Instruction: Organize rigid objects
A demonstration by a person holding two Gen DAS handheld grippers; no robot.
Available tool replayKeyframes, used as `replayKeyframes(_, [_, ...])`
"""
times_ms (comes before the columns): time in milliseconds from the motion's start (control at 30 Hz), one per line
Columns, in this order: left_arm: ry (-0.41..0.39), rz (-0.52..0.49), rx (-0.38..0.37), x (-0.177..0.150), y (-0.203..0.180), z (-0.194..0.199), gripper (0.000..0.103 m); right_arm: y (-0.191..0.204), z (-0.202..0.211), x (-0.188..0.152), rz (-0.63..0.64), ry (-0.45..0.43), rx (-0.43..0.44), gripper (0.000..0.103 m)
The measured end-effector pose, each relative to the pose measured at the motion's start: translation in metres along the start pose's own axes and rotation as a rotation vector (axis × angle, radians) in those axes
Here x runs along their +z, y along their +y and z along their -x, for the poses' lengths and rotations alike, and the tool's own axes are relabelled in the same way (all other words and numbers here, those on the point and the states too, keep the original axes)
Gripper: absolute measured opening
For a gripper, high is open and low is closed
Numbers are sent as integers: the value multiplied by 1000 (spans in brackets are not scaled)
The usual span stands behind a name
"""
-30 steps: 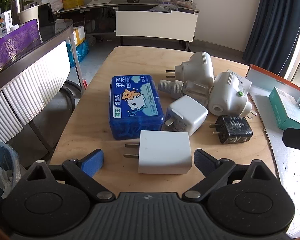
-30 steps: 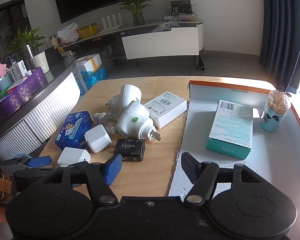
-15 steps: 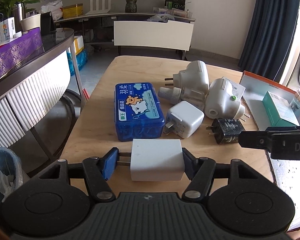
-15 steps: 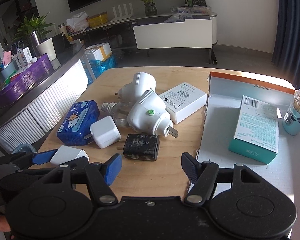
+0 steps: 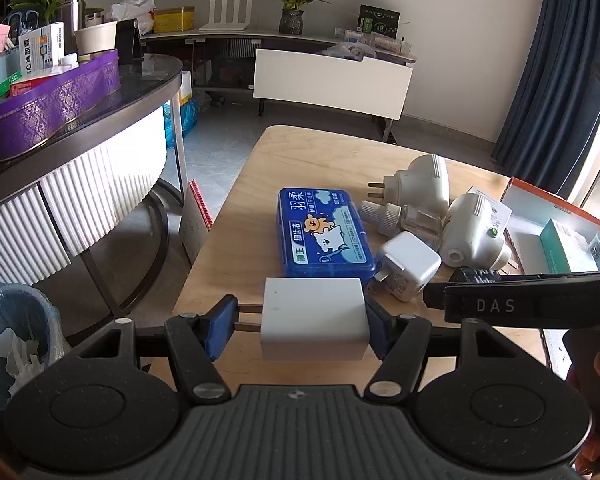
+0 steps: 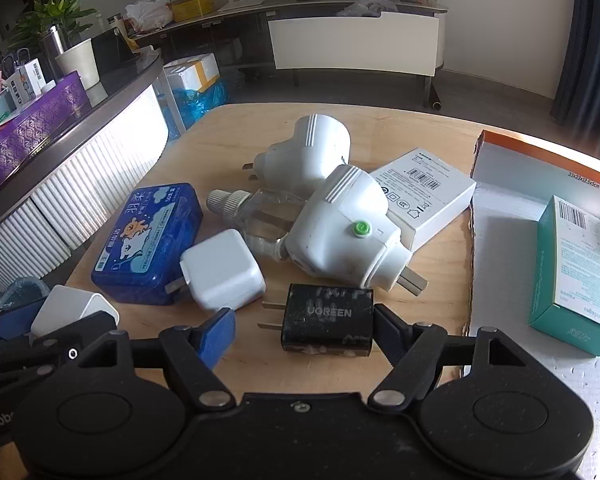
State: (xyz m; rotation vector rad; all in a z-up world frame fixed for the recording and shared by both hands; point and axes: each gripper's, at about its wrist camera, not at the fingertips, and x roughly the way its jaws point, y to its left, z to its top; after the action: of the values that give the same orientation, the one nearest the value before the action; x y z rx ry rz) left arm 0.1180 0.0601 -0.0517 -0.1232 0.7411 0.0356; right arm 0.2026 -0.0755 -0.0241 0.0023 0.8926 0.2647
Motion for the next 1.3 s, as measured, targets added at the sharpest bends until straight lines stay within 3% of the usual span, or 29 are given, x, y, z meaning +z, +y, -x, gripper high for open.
replayKeyframes(67, [-2,4,-3,0,0,1,67,1,1,0,8,-9,-31,74])
replayKeyframes(100, [-5,6,-6,1,0,2,67,0,2,-1,0,-9,-20,73])
replayKeyframes(767, [-64,-33,-60,14,-34,36,67,-18,102,-15,-13,-155,-8,73])
replayKeyframes(1300, [-74,-70,-89,15,-59,57,67,-37,137,-26,-49,-199,-23,73])
